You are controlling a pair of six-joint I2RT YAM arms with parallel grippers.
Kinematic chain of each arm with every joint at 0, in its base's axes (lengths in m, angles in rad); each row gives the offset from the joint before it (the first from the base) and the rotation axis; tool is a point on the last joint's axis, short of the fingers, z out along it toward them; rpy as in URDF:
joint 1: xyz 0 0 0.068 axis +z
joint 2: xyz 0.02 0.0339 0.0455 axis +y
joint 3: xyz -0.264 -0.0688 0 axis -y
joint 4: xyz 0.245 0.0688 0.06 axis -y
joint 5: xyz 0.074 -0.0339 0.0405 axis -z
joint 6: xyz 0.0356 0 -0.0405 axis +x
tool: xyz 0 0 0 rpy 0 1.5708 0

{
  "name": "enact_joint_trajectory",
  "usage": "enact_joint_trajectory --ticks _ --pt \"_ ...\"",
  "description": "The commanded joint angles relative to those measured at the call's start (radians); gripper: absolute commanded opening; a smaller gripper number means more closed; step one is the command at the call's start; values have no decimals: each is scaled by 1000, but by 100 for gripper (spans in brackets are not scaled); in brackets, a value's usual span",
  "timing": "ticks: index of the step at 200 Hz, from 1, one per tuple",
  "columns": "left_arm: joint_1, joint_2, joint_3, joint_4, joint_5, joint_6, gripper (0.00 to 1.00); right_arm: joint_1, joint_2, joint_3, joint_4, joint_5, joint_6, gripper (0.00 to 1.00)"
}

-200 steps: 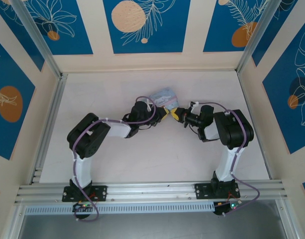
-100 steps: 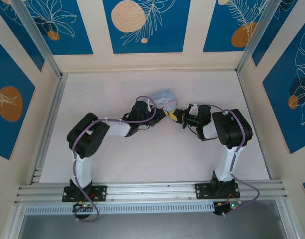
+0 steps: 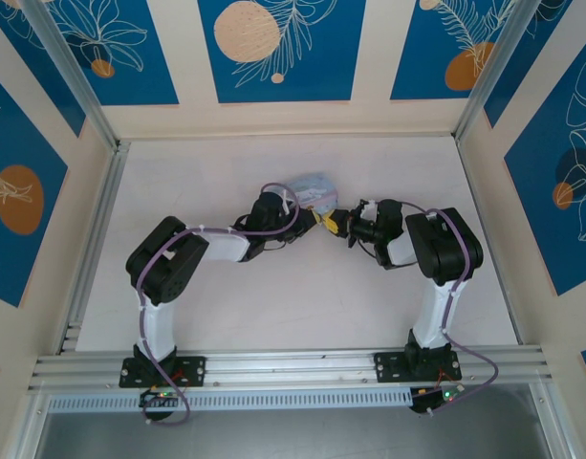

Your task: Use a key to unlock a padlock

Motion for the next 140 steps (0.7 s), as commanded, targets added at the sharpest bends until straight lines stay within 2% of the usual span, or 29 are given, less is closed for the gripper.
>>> enact_joint_trajectory --ticks 1,27,71,84,108,140 --pt "-35 -19 -13 3 157 46 0 58 -19 4 90 -76 4 18" --pt "-20 -18 -33 26 158 35 0 48 -40 -25 85 -66 -10 41" --pt "2 -22 -33 24 182 32 0 25 -108 -100 16 -68 -65 63" --pt "7 -25 -30 15 191 35 0 14 -152 -126 -43 -66 -108 66" --pt "18 -27 -24 3 209 32 0 -1 -285 -146 -267 -45 -261 69" --pt "28 -35 -9 -40 232 46 0 6 -468 -73 -741 55 -566 69"
